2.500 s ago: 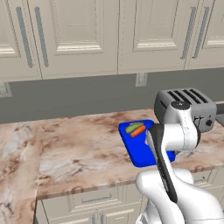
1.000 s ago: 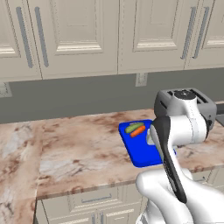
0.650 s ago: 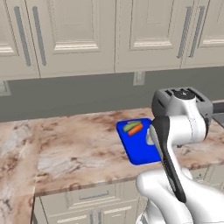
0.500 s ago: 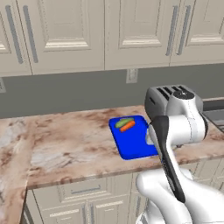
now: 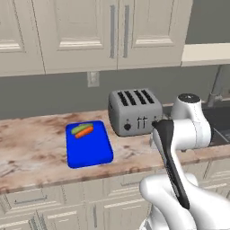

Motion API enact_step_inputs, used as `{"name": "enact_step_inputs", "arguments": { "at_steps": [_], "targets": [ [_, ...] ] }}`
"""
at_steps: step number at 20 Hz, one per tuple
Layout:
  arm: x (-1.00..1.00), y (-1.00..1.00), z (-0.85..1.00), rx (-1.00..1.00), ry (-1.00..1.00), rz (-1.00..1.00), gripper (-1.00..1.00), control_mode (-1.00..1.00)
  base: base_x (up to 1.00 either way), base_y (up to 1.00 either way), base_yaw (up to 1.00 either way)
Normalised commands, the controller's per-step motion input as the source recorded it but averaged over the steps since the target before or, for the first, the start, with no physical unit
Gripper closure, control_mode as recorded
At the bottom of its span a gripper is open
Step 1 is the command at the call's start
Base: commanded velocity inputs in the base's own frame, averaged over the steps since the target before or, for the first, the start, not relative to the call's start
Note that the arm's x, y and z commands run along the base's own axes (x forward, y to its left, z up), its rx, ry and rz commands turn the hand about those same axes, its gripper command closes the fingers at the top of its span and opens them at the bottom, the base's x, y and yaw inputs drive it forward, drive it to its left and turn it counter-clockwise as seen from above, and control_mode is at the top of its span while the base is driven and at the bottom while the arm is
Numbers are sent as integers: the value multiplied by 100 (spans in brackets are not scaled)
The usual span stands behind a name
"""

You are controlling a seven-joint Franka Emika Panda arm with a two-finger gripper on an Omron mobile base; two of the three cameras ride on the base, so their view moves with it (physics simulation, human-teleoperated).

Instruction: Place the two vegetables and bowl onto the tray for setting up a vegetable dip station.

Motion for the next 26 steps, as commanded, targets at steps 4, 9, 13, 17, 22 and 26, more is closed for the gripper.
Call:
{"name": "enact_step_inputs", "arguments": {
  "at_steps": [4, 9, 13, 17, 22, 26],
  "targets": [
    [0, 0, 0, 0, 0, 0, -100, 100, 0, -100, 0],
    [0, 0, 0, 0, 0, 0, -100, 100, 0, -100, 0],
    [0, 0, 0, 0, 0, 0, -100, 100, 0, -100, -2],
    [0, 0, 0, 0, 0, 0, -100, 100, 0, -100, -3],
    [0, 0, 0, 0, 0, 0, -100, 100, 2, -99, -1],
    [0, 0, 0, 0, 0, 0, -100, 100, 13, -97, 0]
  ]
}}
